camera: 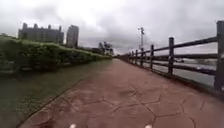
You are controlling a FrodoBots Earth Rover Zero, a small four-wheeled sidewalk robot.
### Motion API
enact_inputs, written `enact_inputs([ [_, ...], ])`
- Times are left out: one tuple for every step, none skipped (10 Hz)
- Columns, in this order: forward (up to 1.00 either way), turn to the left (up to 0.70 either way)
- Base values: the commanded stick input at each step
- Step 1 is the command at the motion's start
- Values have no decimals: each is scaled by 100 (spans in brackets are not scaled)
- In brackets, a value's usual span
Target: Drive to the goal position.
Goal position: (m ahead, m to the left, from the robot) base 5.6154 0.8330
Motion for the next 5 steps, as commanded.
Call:
enact_inputs([
  [93, 0],
  [93, 0],
  [93, 0],
  [93, 0],
  [93, 0],
])
